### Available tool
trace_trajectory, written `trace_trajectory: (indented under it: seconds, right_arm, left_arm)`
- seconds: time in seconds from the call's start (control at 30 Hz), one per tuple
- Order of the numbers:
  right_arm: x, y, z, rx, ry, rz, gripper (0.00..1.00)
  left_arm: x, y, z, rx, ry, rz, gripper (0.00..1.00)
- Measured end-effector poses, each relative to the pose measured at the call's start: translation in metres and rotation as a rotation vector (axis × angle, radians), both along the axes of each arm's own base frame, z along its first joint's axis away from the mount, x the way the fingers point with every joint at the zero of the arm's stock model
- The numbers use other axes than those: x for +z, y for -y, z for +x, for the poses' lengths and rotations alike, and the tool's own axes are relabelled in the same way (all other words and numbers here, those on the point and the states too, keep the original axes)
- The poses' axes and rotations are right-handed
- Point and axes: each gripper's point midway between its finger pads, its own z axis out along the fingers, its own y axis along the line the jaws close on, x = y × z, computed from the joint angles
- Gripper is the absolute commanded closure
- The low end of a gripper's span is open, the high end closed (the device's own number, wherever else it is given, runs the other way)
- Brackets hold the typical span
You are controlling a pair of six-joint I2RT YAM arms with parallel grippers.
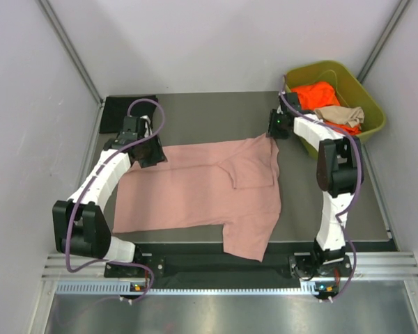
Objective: Fold and stack the t-shirts
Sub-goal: Fold the tshirt
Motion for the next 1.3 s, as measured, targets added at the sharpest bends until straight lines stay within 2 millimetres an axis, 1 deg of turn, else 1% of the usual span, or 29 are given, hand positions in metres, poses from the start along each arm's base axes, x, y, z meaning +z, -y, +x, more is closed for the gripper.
trace_trajectory:
  seconds: [0.13,0.23,0.27,0.3,0.43,0.57,0.63,0.8,0.87,0.9,0.93,0.97,1.0,1.03,1.07,1.1,1.13,1.2,1.3]
  right_arm:
    - [-0.01,0.0,0.007,0.013,-0.005,-0.024,0.6]
    - [-0.017,0.0,0.01,0.031,-0.008,-0.046,0.78]
    - [-0.019,0.0,0.011,0.037,-0.009,-0.054,0.95]
    - [-0.021,0.0,0.011,0.045,-0.009,-0.061,1.0]
    - [-0.021,0.002,0.018,0.036,0.02,-0.091,1.0]
    - [-0.012,0.006,0.032,0.015,0.083,-0.153,1.0]
    - [-0.002,0.009,0.047,0.008,0.128,-0.186,1.0]
    - [0.032,0.004,0.103,-0.005,0.279,-0.22,1.0]
    - [0.04,0.002,0.118,-0.012,0.321,-0.223,1.0]
    - [0.042,0.002,0.122,-0.013,0.333,-0.225,0.99]
    - [0.043,0.001,0.126,-0.016,0.34,-0.227,0.92]
    - [0.043,0.001,0.128,-0.018,0.343,-0.227,0.76]
    - [0.042,0.001,0.129,-0.021,0.342,-0.227,0.67]
    - [0.039,0.002,0.129,-0.019,0.336,-0.234,0.61]
    - [0.037,0.003,0.127,-0.018,0.327,-0.241,0.51]
    - [0.035,0.004,0.125,-0.019,0.317,-0.245,0.49]
    - [0.034,0.006,0.124,-0.017,0.309,-0.256,0.45]
    - [0.032,0.008,0.121,-0.019,0.298,-0.266,0.44]
    - [0.027,0.013,0.103,-0.02,0.241,-0.276,0.44]
  left_arm:
    - [-0.001,-0.002,0.0,-0.002,0.002,-0.01,0.5]
    - [-0.004,-0.005,-0.001,0.0,-0.007,-0.012,0.5]
    - [-0.005,-0.007,-0.001,0.004,-0.009,-0.012,0.5]
    - [-0.006,-0.01,-0.002,0.008,-0.012,-0.01,0.5]
    - [-0.012,-0.018,-0.004,0.033,-0.027,-0.008,0.5]
    - [-0.021,-0.033,-0.007,0.095,-0.051,-0.002,0.49]
    - [-0.023,-0.042,-0.007,0.134,-0.057,0.002,0.48]
    - [-0.026,-0.063,-0.006,0.225,-0.065,-0.001,0.48]
    - [-0.027,-0.068,-0.005,0.251,-0.065,-0.001,0.48]
    - [-0.026,-0.07,-0.005,0.259,-0.063,-0.003,0.48]
    - [-0.026,-0.071,-0.004,0.267,-0.061,-0.003,0.48]
    - [-0.026,-0.072,-0.004,0.272,-0.06,-0.003,0.48]
    - [-0.026,-0.073,-0.004,0.276,-0.061,-0.005,0.48]
    - [-0.026,-0.073,-0.004,0.279,-0.062,-0.006,0.48]
    - [-0.027,-0.073,-0.003,0.28,-0.063,-0.007,0.48]
    - [-0.027,-0.073,-0.003,0.282,-0.064,-0.01,0.48]
    - [-0.028,-0.073,-0.003,0.282,-0.065,-0.013,0.48]
    - [-0.028,-0.071,-0.002,0.278,-0.064,-0.025,0.5]
    - [-0.024,-0.062,0.003,0.252,-0.046,-0.072,0.51]
